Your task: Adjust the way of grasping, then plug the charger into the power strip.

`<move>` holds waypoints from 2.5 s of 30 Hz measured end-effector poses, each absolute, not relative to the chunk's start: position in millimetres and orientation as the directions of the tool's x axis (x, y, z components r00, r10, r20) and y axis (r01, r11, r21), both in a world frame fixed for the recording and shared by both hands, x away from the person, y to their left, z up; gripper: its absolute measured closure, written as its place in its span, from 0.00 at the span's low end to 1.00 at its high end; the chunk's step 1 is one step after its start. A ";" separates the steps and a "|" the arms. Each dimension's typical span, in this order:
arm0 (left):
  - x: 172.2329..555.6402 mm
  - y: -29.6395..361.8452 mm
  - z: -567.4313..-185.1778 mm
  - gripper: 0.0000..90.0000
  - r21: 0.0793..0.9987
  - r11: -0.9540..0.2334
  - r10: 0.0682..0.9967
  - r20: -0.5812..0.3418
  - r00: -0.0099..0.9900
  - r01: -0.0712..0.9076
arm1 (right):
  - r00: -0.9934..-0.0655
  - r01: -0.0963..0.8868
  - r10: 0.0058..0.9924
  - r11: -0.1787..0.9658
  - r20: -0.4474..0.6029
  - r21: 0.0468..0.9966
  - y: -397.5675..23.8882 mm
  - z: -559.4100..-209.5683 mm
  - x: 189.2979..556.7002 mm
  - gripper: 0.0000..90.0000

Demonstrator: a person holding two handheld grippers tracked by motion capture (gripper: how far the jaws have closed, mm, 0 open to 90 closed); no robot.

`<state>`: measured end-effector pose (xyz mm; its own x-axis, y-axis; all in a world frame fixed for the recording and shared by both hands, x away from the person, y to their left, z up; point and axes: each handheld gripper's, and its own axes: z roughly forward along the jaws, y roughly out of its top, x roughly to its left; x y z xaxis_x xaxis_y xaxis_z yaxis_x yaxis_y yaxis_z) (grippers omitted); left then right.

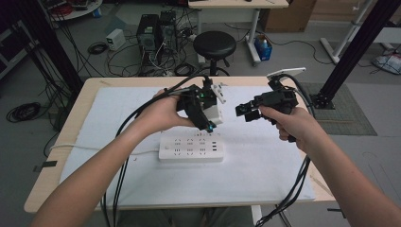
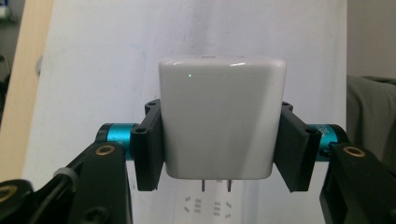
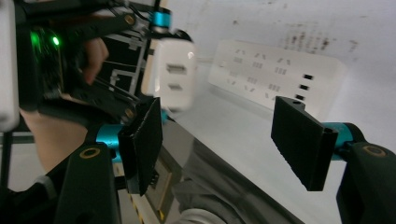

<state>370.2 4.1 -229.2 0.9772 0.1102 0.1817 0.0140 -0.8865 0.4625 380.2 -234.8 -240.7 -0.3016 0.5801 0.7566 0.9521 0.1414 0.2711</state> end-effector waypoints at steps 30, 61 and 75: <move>360.9 17.4 -233.2 0.29 0.277 -0.960 0.109 0.269 0.957 0.031 | -0.538 0.831 0.668 0.316 0.514 0.458 -226.6 -223.1 383.2 0.69; 391.4 196.6 -248.5 0.24 0.080 -0.840 0.539 0.017 0.842 0.537 | -0.799 0.553 0.597 0.776 -0.073 0.303 -194.9 -188.0 390.9 0.69; 383.7 196.8 -247.9 0.24 0.108 -0.840 0.536 0.021 0.844 0.531 | -0.900 0.375 0.418 0.887 -0.124 0.268 -153.1 -221.7 413.9 0.69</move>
<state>383.7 196.8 -247.9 0.8439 0.5361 0.0215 0.5311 -0.8404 0.1076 413.9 -153.1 -221.7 -0.8998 0.4182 -0.1244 0.3752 0.8872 0.2684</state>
